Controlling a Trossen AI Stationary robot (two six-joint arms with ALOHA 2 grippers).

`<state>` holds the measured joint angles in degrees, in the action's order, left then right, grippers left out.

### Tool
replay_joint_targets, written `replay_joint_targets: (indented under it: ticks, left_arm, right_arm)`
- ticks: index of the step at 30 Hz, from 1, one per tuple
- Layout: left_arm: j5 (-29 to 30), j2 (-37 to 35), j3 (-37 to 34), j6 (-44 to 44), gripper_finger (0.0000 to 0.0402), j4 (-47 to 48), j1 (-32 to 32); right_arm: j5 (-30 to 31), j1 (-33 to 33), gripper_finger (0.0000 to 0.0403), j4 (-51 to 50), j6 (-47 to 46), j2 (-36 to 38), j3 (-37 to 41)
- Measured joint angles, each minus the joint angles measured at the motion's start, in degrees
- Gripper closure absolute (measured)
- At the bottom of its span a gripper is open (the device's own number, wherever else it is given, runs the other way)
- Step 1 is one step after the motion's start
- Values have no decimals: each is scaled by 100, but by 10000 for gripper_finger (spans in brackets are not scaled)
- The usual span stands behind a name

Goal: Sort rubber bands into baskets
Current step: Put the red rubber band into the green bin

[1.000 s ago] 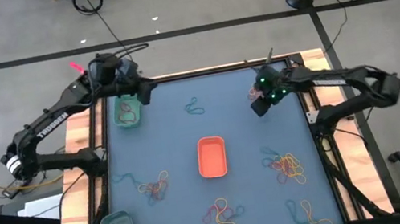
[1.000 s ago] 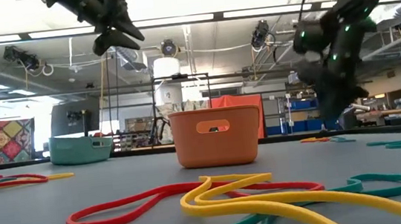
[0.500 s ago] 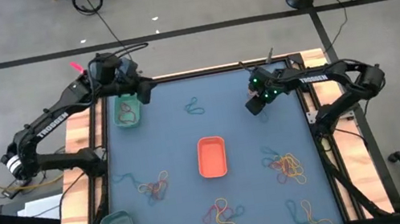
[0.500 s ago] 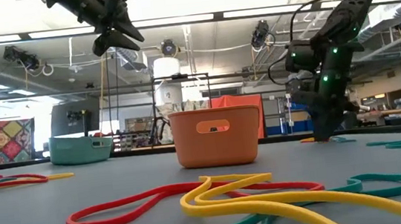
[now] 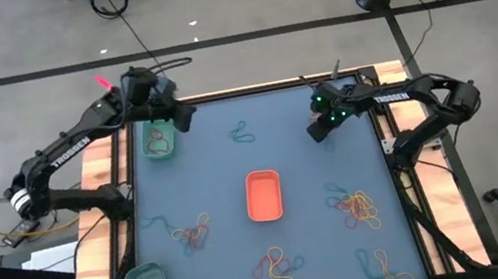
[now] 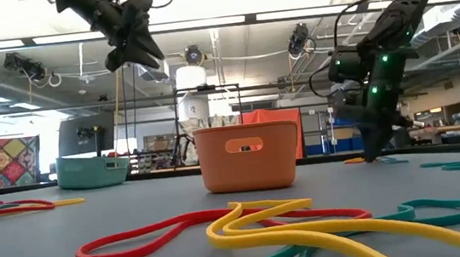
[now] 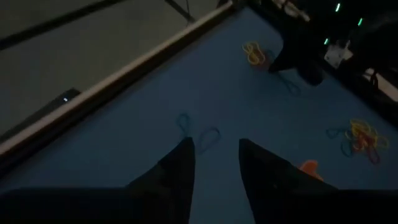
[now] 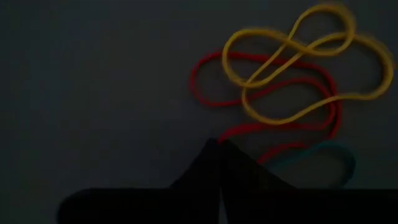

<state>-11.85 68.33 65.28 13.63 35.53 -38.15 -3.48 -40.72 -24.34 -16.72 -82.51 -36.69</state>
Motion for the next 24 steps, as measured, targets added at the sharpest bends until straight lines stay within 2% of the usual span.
replay_joint_targets:
  ticks: [2, 5, 9, 16, 24]
  left_arm:
    - [-89, 133, 0, -10, 285, -119, 120]
    - [-541, 336, -2, -131, 294, -430, 338]
    - [-666, 599, -2, -319, 295, -876, 700]
    - [-392, 1174, -2, -1203, 295, -2181, 1361]
    - [-384, 1848, -2, -1347, 266, -4362, 1675]
  right_arm:
    - [-452, 36, 397, -62, -160, 257, -130]
    - [-1189, 233, 398, -59, -502, 688, -333]
    - [-1590, 601, 400, -9, -1029, 1204, -765]
    - [-1439, 1320, 400, -7, -1505, 1458, -1820]
    - [-1419, 1952, 401, -35, -1680, 1145, -2725]
